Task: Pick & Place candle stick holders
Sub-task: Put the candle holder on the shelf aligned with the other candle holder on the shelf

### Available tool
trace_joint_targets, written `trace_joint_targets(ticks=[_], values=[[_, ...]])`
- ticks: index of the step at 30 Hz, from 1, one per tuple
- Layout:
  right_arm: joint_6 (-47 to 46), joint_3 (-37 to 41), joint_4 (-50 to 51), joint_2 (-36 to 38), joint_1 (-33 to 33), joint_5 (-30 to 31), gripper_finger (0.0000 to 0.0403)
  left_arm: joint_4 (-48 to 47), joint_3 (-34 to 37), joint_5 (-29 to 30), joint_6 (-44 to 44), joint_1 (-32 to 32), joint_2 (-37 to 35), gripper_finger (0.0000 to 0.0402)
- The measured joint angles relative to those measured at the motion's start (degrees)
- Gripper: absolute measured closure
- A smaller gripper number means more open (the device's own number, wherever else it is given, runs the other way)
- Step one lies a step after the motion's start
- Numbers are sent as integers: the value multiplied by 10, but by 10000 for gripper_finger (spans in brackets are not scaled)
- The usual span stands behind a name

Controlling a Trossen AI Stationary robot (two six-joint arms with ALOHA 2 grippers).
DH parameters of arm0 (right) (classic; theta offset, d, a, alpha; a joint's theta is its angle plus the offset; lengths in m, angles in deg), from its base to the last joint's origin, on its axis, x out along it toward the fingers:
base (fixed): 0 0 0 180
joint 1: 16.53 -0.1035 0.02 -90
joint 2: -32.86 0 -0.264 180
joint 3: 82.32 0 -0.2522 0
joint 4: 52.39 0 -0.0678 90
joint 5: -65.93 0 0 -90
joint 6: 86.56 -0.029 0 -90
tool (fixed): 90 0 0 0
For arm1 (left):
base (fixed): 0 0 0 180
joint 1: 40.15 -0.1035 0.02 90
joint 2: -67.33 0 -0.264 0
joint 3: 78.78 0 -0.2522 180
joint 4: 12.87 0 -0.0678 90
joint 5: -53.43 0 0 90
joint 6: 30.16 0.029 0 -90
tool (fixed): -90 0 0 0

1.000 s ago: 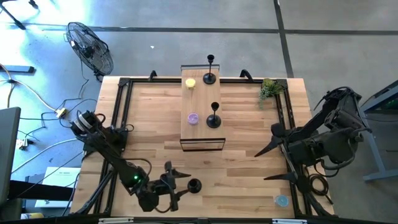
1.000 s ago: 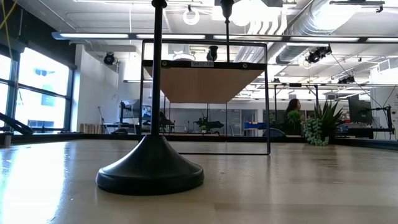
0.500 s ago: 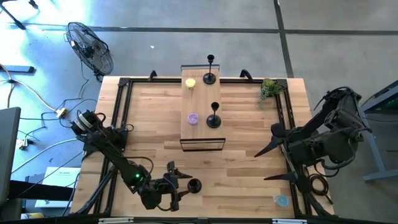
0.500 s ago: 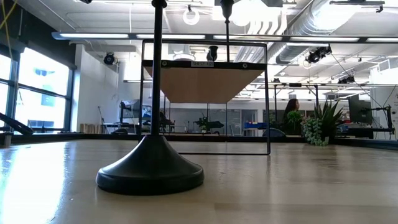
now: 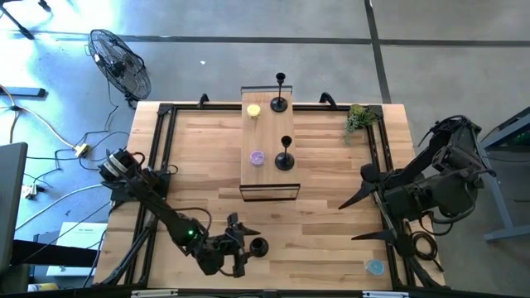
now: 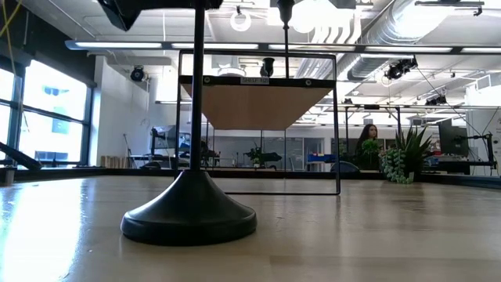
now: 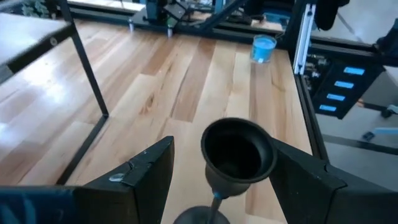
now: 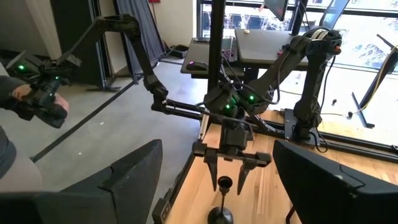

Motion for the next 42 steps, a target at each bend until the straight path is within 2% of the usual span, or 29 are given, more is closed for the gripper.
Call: trace_joint_targets(ticks=[9, 16, 20, 26, 27, 35, 39, 42], values=[[0, 0, 0, 0, 0, 0, 100, 2, 0, -88, 0, -25, 0, 163], [0, 0, 0, 0, 0, 0, 100, -18, 0, -82, 2, -32, 0, 171], [2, 0, 0, 0, 0, 0, 100, -23, 0, -88, 2, -37, 0, 209], [2, 0, 0, 0, 0, 0, 100, -23, 0, -92, 6, -39, 0, 308], [2, 0, 0, 0, 0, 0, 100, -24, 0, -92, 6, -39, 0, 312], [3, 0, 0, 0, 0, 0, 100, -19, -7, -108, -12, -39, 0, 310], [3, 0, 0, 0, 0, 8, 100, -25, -44, -112, 18, -39, -4, 310], [2, 0, 0, 0, 0, 10, 100, -90, -95, -110, 53, -39, -11, 310]])
